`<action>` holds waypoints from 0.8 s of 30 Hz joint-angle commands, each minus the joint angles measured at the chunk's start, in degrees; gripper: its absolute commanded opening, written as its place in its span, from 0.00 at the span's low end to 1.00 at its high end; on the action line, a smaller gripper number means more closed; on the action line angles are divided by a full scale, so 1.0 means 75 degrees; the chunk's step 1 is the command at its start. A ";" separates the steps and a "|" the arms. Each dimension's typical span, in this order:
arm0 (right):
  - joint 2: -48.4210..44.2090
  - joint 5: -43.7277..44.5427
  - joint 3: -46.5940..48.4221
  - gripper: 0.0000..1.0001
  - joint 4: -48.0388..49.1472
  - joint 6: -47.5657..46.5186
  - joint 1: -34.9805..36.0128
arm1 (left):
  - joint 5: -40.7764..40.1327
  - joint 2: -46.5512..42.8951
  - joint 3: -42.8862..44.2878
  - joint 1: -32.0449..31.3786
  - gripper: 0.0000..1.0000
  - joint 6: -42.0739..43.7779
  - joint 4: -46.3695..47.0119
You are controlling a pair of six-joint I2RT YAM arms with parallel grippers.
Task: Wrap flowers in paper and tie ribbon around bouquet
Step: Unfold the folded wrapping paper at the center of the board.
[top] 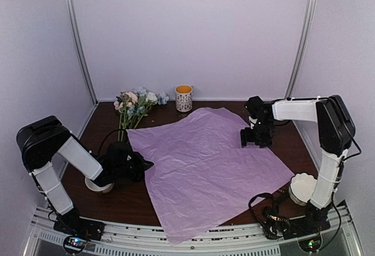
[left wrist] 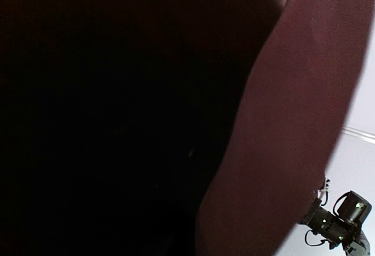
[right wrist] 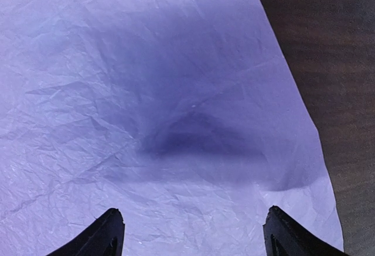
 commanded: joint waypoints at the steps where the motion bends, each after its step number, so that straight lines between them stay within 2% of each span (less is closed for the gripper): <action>1: 0.0601 -0.0070 0.1138 0.83 -0.0197 -0.0079 0.0093 | -0.1039 -0.0389 -0.0021 -0.0018 0.00 -0.0092 -0.0099; 3: 0.1030 -0.0060 0.1732 0.83 -0.0393 -0.0135 0.0087 | -0.1166 -0.0470 0.0164 -0.0019 0.00 0.0145 -0.0398; 6: 0.1823 -0.0164 0.2757 0.83 -0.0795 -0.0178 0.0093 | -0.0314 -0.0435 0.1219 -0.0052 0.00 0.1275 -0.1769; 7: 0.2074 -0.0243 0.3096 0.83 -0.0961 -0.0207 0.0083 | -0.0084 -0.0415 0.1548 -0.0092 0.08 0.1546 -0.2305; 10: 0.2706 -0.0153 0.3969 0.82 -0.1379 -0.0314 0.0033 | 0.0243 -0.0642 0.1880 -0.0125 0.66 0.2106 -0.2815; 11: 0.2867 -0.0098 0.4167 0.82 -0.1430 -0.0333 -0.0023 | 0.0228 -0.0792 0.1974 -0.0124 0.80 0.2309 -0.3197; 12: 0.3022 -0.0087 0.4375 0.82 -0.1514 -0.0345 -0.0078 | 0.0197 -0.0934 0.2065 -0.0124 0.90 0.2475 -0.3626; 13: 0.3184 -0.0079 0.4599 0.82 -0.1619 -0.0360 -0.0157 | 0.0130 -0.1121 0.2124 -0.0133 0.95 0.2646 -0.3954; 16: 0.3621 0.0077 0.5403 0.81 -0.2016 -0.0446 -0.0344 | -0.0478 -0.1884 0.2122 -0.0195 0.98 0.3201 -0.4907; 20: 0.3646 0.0327 0.6139 0.77 -0.2514 -0.0670 -0.0425 | -0.2279 -0.2994 0.2815 -0.0416 0.98 0.5096 -0.6474; 22: 0.3085 0.0670 0.6006 0.77 -0.2751 -0.0776 -0.0364 | -0.3256 -0.3312 0.3402 -0.0467 0.98 0.6404 -0.7303; 24: 0.2188 0.0960 0.5112 0.77 -0.2562 -0.0858 -0.0294 | -0.3741 -0.3372 0.3742 -0.0363 0.98 0.7529 -0.7437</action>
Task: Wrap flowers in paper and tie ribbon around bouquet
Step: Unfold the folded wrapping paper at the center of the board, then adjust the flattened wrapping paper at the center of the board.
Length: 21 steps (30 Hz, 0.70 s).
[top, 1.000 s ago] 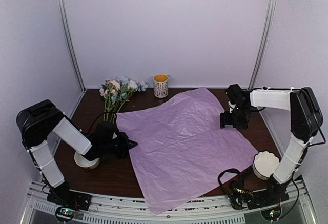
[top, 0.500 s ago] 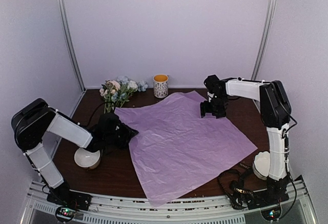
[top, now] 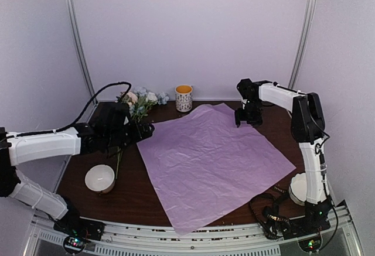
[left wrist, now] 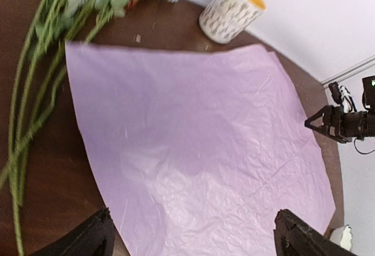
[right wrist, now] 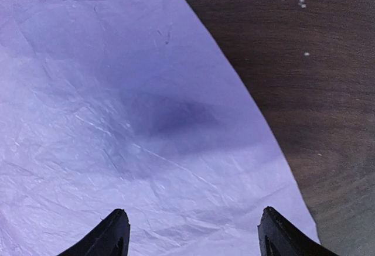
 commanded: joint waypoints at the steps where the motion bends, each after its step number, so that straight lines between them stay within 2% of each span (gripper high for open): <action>1: -0.1833 0.0873 -0.1292 0.77 -0.0295 -0.0293 0.0177 | -0.1714 -0.0288 0.1060 0.0188 0.98 0.3319 -0.1087; 3: -0.2761 0.1071 -0.2549 0.77 -0.0011 -0.0228 0.0237 | -0.1005 0.0238 0.1533 0.0615 0.98 0.4029 -0.1214; 8: -0.4479 0.1047 -0.5352 0.77 0.0622 0.0308 0.0767 | 0.0500 0.2633 0.3531 0.1215 0.93 0.5259 -0.2170; 14: -0.5090 0.0747 -0.7262 0.77 0.1074 0.1097 0.2051 | 0.0933 0.4705 0.5298 0.1413 0.90 0.6114 -0.3131; 17: -0.5116 0.0137 -0.7890 0.76 0.1532 0.1384 0.2330 | 0.0619 0.5142 0.5376 0.1461 0.86 0.6324 -0.3288; 21: -0.4887 -0.0354 -0.8416 0.75 0.2033 0.1852 0.2534 | 0.0615 0.5043 0.4590 0.1455 0.84 0.6260 -0.2983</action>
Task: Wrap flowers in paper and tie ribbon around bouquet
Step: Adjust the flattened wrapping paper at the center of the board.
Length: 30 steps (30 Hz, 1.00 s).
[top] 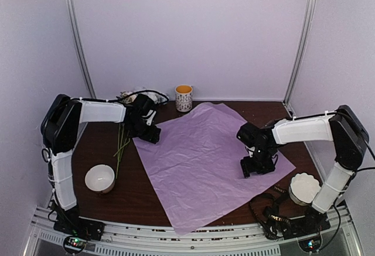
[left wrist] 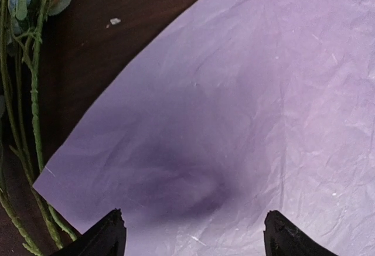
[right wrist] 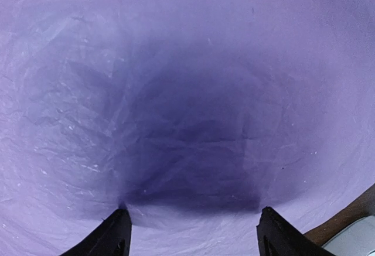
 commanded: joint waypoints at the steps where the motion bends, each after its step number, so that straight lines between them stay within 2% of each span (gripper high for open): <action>1: 0.0228 -0.0586 -0.0336 0.73 0.0759 0.0727 0.0123 | 0.0237 -0.0221 -0.0587 0.0082 0.82 0.0323 0.0027; 6: 0.0970 0.0099 0.0498 0.73 0.0076 0.0855 -0.0001 | 0.0763 -0.0277 -0.1572 0.0066 0.75 0.0154 0.0285; 10: 0.0997 0.0047 0.0908 0.73 0.0353 0.0807 -0.0691 | 0.1062 -0.0571 -0.2081 0.0065 0.70 -0.0027 0.0497; 15: 0.1454 0.0013 0.1571 0.74 0.0323 0.0473 -0.1632 | 0.1387 -0.1012 -0.2416 -0.0160 0.69 -0.0088 0.0595; 19: 0.1682 -0.0125 0.2031 0.73 0.0189 0.0239 -0.1812 | 0.1637 -0.1425 -0.2332 -0.0327 0.72 0.0050 0.0557; 26: 0.0421 -0.0198 0.2149 0.74 0.0019 0.0150 -0.1485 | 0.0869 -0.2392 -0.1365 0.0104 0.83 0.0490 -0.0006; 30: -0.0690 -0.0259 0.2008 0.75 0.0242 0.0257 -0.1388 | 0.0662 -0.2308 -0.0797 0.1037 0.82 0.0292 -0.0444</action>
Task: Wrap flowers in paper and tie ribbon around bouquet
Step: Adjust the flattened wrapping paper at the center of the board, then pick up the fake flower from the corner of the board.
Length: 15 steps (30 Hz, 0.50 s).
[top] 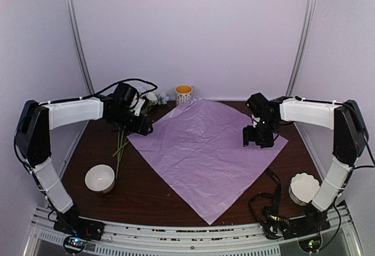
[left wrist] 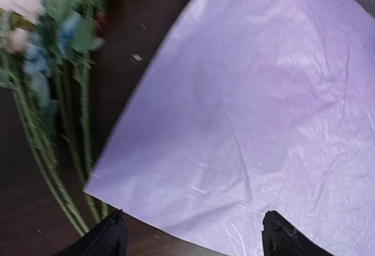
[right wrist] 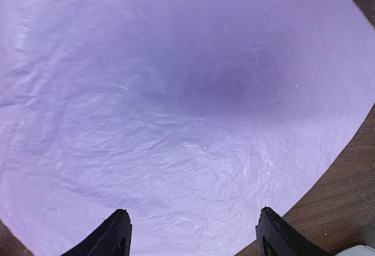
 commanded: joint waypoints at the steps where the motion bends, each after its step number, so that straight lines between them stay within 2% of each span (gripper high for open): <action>1: -0.1458 0.0037 -0.0059 0.75 0.0167 0.0024 0.0097 | -0.0420 -0.0084 0.0627 0.1250 0.80 -0.0110 -0.0418; 6: -0.2012 -0.0183 -0.0310 0.75 0.0436 0.0078 0.0115 | -0.0511 0.0422 0.0709 0.2154 0.57 -0.0426 -0.0364; 10: -0.2025 -0.0141 -0.0322 0.75 0.0421 0.0093 0.0154 | -0.0129 0.0920 0.0873 0.2199 0.53 -0.0406 -0.0315; 12: -0.2008 -0.0151 -0.0328 0.74 0.0381 0.0106 0.0170 | -0.0364 0.1203 0.0875 0.2213 0.52 -0.0415 -0.0294; 15: -0.2007 -0.0152 -0.0372 0.74 0.0394 0.0085 0.0218 | -0.0274 0.1646 0.0942 0.2290 0.43 -0.0508 -0.0294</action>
